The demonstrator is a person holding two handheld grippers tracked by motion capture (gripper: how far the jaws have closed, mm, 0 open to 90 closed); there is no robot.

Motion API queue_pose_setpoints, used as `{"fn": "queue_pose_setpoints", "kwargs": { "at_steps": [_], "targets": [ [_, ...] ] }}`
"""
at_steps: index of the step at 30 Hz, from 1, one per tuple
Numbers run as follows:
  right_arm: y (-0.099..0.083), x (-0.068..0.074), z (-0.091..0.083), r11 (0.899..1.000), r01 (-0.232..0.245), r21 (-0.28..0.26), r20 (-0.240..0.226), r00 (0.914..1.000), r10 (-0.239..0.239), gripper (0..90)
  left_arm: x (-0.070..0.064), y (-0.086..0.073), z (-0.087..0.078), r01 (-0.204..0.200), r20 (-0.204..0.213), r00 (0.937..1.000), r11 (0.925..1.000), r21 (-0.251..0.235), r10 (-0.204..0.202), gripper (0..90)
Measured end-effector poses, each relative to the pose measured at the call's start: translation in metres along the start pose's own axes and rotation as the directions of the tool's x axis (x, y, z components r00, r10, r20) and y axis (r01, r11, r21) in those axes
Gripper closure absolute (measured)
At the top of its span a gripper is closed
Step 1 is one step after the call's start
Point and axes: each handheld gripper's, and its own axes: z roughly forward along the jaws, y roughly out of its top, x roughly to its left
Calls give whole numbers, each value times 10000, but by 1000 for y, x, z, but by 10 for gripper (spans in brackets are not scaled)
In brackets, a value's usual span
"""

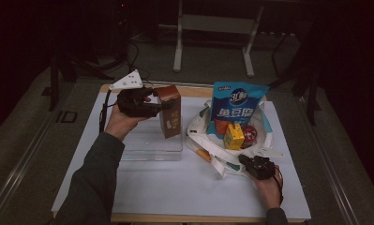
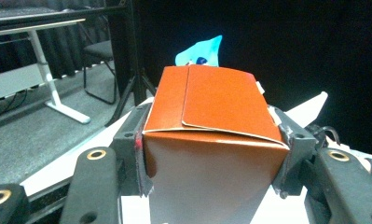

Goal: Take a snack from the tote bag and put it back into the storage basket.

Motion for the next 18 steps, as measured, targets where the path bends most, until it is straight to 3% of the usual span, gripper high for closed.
{"fn": "queue_pose_setpoints", "kwargs": {
  "at_steps": [18],
  "targets": [
    [0, 0, 0, 10000, 18, -5, 7, 10000, -18, 845, 12, -6, -26, -66, -122, 9999, 9997, 225, 68, 422]
  ]
}}
